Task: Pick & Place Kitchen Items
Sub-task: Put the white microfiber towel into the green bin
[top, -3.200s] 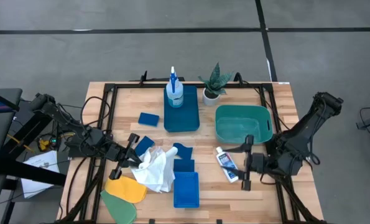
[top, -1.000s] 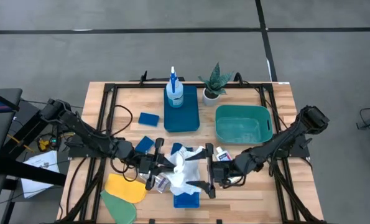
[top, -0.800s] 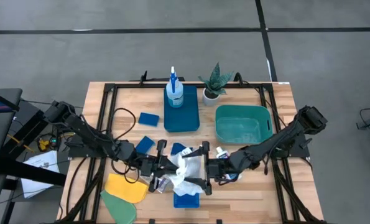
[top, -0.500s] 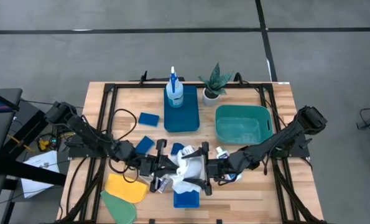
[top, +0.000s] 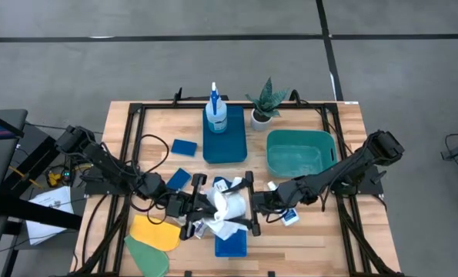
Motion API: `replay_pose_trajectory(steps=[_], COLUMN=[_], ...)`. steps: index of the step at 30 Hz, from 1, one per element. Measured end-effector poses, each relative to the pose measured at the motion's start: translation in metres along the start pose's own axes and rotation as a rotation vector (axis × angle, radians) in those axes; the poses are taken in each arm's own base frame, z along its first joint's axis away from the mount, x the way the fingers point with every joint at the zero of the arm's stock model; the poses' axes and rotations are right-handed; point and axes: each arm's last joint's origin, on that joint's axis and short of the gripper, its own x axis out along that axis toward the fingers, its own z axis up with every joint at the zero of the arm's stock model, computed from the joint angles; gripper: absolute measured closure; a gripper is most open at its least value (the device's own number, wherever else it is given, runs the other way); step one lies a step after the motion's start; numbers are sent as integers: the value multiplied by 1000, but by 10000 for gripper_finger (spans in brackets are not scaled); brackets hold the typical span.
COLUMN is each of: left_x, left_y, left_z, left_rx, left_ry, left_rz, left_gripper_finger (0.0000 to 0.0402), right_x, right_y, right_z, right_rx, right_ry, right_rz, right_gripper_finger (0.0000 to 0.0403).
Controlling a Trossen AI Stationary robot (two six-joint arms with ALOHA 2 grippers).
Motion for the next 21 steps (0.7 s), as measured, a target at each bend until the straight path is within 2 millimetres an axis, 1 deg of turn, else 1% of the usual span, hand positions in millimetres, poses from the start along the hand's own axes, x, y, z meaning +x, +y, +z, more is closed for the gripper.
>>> replay_pose_trajectory(steps=[4, 9, 12, 15, 21], left_x=[-1, -1, -1, -1, -1], left_y=[0, 0, 0, 0, 0], left_z=[-2, -2, -2, -2, -3], left_rx=[0, 0, 0, 0, 1], left_ry=[1, 0, 2, 2, 9], left_rz=[2, 2, 3, 2, -1], left_gripper_finger=[401, 401, 401, 401, 401], right_x=[0, 0, 0, 0, 0], right_y=[0, 1, 1, 2, 3], right_z=[0, 0, 0, 0, 1], right_rx=[3, 4, 4, 4, -6], right_ry=[0, -1, -2, -8, -15], right_rz=[1, 3, 8, 39, 85], right_gripper_finger=[51, 107, 150, 201, 328])
